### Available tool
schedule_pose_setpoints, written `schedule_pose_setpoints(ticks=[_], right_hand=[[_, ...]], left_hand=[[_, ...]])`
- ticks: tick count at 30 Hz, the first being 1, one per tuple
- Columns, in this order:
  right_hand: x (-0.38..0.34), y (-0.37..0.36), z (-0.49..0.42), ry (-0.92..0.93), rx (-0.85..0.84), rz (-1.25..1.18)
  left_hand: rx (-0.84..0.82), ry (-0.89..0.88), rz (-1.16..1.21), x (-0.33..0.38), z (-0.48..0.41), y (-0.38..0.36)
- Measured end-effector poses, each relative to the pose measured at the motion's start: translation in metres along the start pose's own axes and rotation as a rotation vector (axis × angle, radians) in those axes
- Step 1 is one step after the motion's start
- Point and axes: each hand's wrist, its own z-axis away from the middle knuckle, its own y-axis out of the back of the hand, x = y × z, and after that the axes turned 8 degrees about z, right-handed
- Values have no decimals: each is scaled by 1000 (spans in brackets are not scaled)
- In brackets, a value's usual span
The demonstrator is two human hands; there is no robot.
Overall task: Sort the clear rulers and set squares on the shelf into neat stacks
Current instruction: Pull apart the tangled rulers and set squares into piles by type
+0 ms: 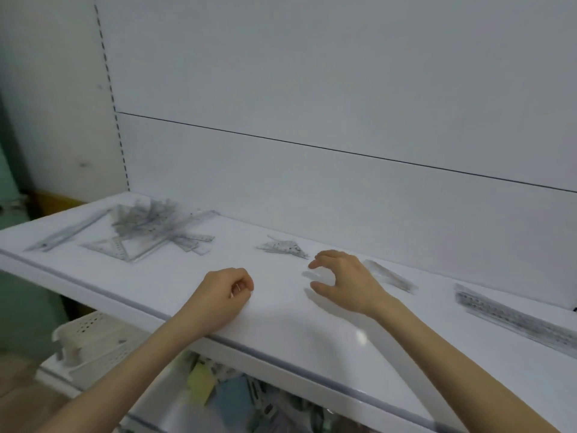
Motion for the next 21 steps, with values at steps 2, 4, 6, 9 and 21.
schedule_pose_setpoints(ticks=[2, 4, 6, 9, 21], right_hand=[[-34, -8, -14, 22, -11, -39], [-69, -16, -30, 30, -16, -65], [-104, -25, -48, 31, -11, -76], [-151, -40, -75, 16, -3, -87], [-230, -89, -182, -167, -14, -116]], left_hand=[[5, 4, -29, -22, 8, 27], [10, 17, -53, -47, 16, 59], [19, 33, -72, -73, 24, 92], [43, 63, -92, -112, 31, 140], [106, 35, -57, -207, -3, 223]])
